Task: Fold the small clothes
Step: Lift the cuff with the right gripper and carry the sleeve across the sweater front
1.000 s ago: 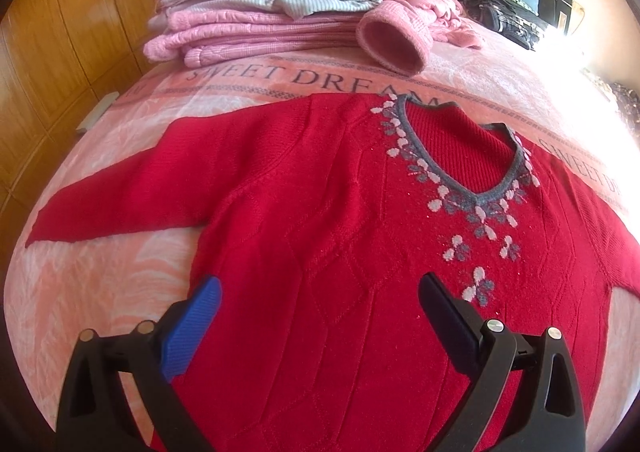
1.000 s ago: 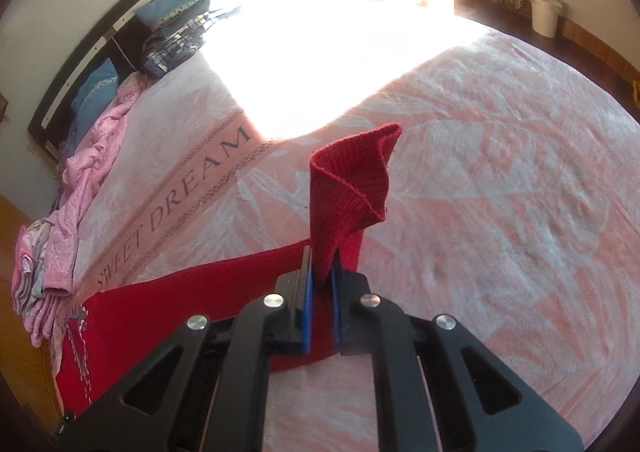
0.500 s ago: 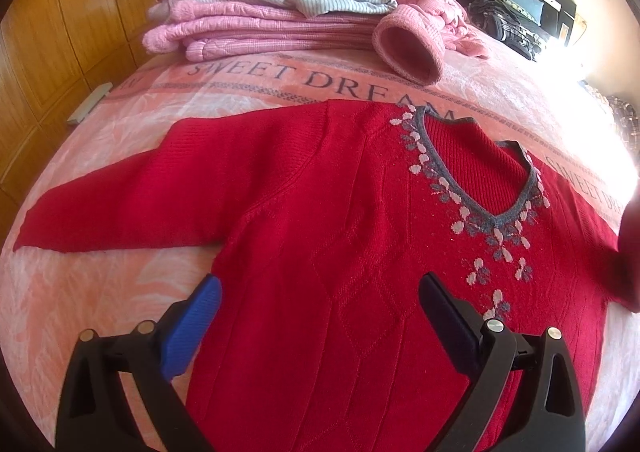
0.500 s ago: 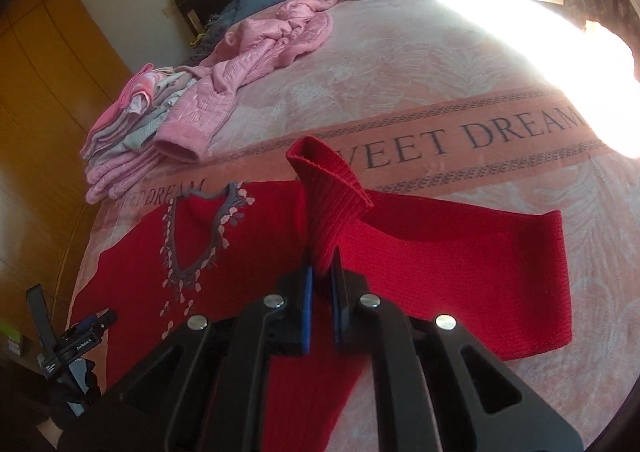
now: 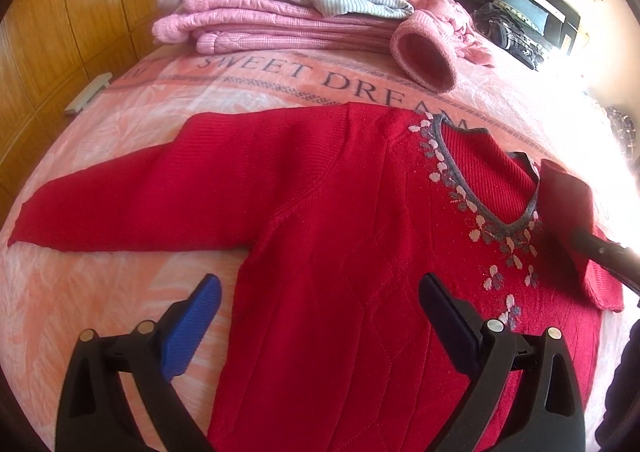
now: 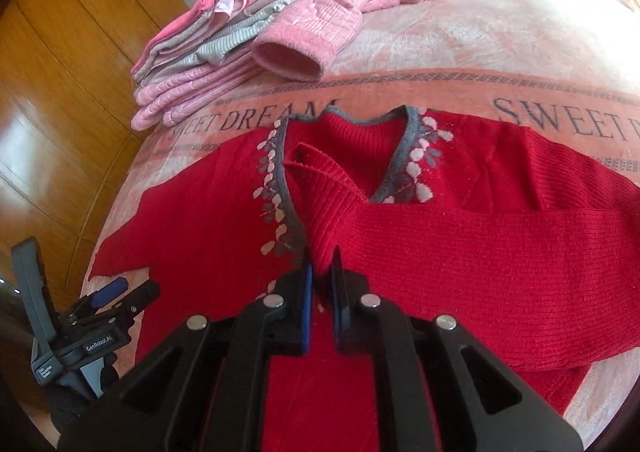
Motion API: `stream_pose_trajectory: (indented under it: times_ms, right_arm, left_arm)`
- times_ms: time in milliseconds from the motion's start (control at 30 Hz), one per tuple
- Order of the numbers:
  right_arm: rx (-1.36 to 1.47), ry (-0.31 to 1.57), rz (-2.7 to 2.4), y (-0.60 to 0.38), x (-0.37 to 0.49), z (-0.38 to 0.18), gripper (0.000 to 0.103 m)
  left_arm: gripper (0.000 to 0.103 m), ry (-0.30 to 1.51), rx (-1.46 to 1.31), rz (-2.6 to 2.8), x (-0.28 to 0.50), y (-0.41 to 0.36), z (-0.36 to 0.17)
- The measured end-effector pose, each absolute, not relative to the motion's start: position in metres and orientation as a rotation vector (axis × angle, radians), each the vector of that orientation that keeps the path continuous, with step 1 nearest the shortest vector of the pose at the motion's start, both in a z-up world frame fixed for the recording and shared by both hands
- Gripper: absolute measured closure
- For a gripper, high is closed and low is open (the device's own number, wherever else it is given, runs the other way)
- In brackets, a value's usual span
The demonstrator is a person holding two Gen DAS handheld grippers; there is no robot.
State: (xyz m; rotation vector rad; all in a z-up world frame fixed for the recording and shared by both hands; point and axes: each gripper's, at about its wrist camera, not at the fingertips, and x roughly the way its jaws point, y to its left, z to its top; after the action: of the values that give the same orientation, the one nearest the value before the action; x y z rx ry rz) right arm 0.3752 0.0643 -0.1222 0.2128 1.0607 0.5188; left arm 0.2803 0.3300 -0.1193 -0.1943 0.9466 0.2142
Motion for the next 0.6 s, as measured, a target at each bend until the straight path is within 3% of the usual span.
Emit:
stream_pose_trajectory:
  times_ms: [333, 533, 600]
  right_arm:
    - [0.217, 1.131, 0.496, 0.076, 0.379, -0.155, 0.096]
    - [0.234, 1.129, 0.58, 0.077, 0.372, -0.15, 0.082]
    - [0.278, 1.143, 0.633, 0.069, 0.367, -0.146, 0.073]
  left_arm:
    - [0.004, 0.947, -0.185, 0.185, 0.284, 0.318, -0.118]
    - [0.004, 0.953, -0.189, 0.136, 0.289, 0.297, -0.116]
    - [0.004, 0.962, -0.196, 0.114, 0.292, 0.289, -0.117]
